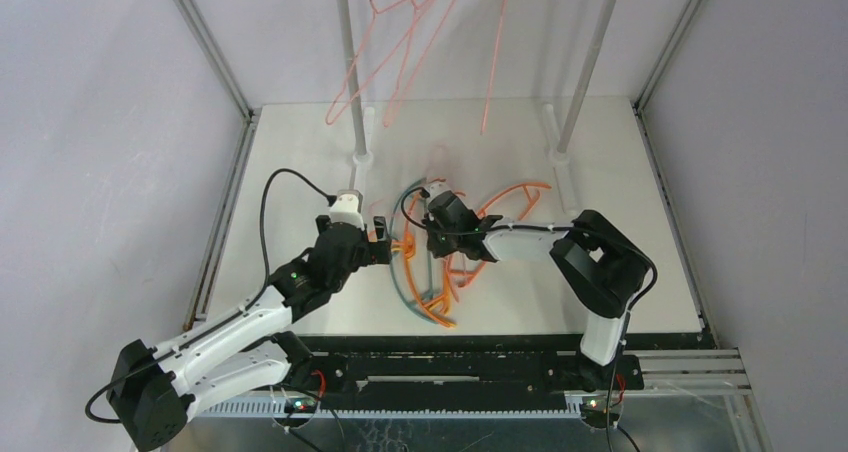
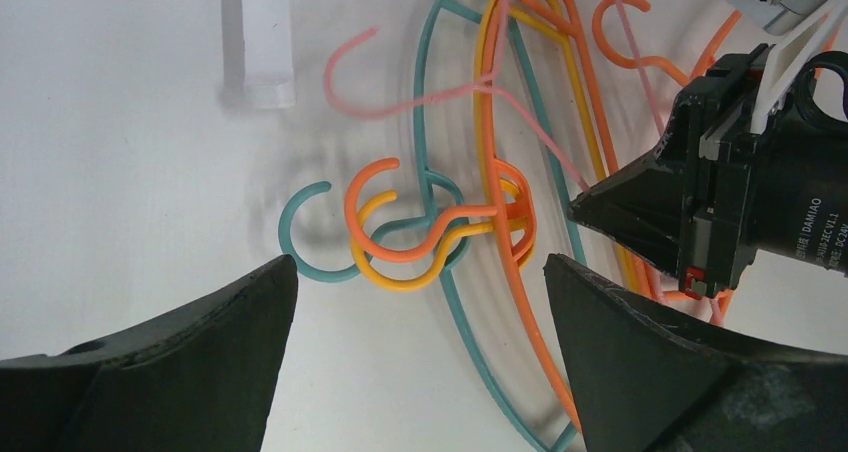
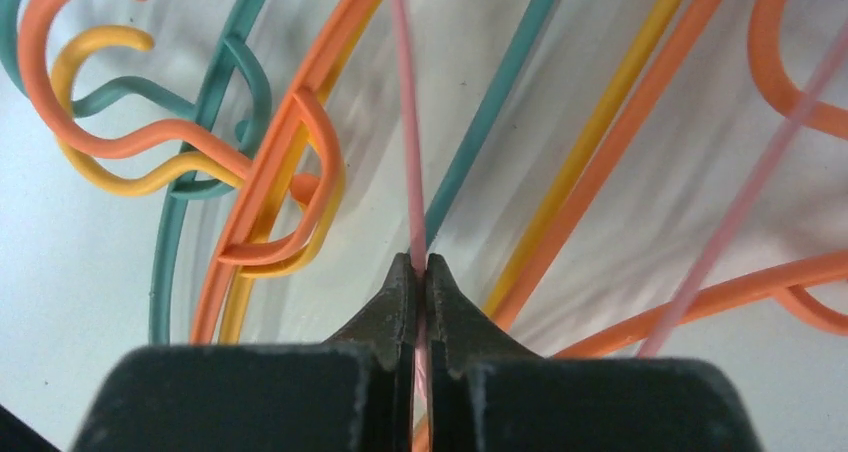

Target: Organize the hangers

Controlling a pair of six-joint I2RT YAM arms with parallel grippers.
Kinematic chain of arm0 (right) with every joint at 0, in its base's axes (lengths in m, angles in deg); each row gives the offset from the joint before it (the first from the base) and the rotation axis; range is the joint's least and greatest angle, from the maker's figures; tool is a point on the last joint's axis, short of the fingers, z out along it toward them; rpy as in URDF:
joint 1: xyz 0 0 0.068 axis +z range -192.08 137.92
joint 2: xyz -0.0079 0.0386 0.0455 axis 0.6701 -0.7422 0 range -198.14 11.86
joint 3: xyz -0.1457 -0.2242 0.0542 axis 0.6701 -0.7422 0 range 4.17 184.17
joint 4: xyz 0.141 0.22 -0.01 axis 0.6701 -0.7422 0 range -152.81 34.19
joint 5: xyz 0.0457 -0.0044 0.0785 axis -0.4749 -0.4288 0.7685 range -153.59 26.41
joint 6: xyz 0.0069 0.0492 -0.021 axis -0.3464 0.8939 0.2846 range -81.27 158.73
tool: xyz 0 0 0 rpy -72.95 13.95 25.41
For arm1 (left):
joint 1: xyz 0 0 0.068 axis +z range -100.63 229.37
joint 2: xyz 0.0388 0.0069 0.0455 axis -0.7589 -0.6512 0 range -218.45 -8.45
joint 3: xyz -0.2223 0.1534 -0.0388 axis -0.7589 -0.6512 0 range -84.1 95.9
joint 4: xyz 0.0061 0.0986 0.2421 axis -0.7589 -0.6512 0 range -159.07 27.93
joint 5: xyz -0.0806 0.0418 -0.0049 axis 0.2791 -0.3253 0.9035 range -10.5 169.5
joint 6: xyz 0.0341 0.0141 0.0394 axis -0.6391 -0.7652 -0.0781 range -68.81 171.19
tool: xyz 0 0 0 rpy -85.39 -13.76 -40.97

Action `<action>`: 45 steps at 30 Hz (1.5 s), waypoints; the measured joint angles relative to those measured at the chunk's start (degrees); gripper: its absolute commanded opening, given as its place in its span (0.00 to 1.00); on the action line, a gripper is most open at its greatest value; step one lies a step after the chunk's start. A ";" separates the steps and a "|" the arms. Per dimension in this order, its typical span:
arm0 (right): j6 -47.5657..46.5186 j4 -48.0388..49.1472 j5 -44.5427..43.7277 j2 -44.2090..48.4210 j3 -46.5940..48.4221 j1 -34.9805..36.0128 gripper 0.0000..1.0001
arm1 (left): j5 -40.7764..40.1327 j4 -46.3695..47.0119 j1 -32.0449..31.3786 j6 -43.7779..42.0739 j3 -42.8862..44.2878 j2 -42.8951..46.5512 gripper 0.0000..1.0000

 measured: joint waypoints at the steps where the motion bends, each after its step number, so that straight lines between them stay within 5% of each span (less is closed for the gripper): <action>1: -0.28 -0.48 -0.09 0.24 0.00 0.17 0.00 | 0.00 0.07 0.00 -0.02 0.00 0.00 0.97; 8: -0.13 -7.72 -4.35 7.39 -0.44 1.33 0.00 | -0.04 0.20 -0.04 -0.02 0.00 0.11 0.97; 17: -0.22 -14.43 -7.63 31.98 -3.87 1.38 0.00 | -0.22 0.22 -0.04 -0.07 0.00 0.90 0.97; 25: 0.13 -20.55 1.27 47.98 -8.50 -4.96 0.00 | -0.20 0.63 -0.04 -0.13 0.00 -2.03 0.97; 45: 0.26 -33.05 9.99 65.26 -9.77 -12.76 0.00 | -0.04 2.03 -0.15 -0.61 0.02 -4.20 0.96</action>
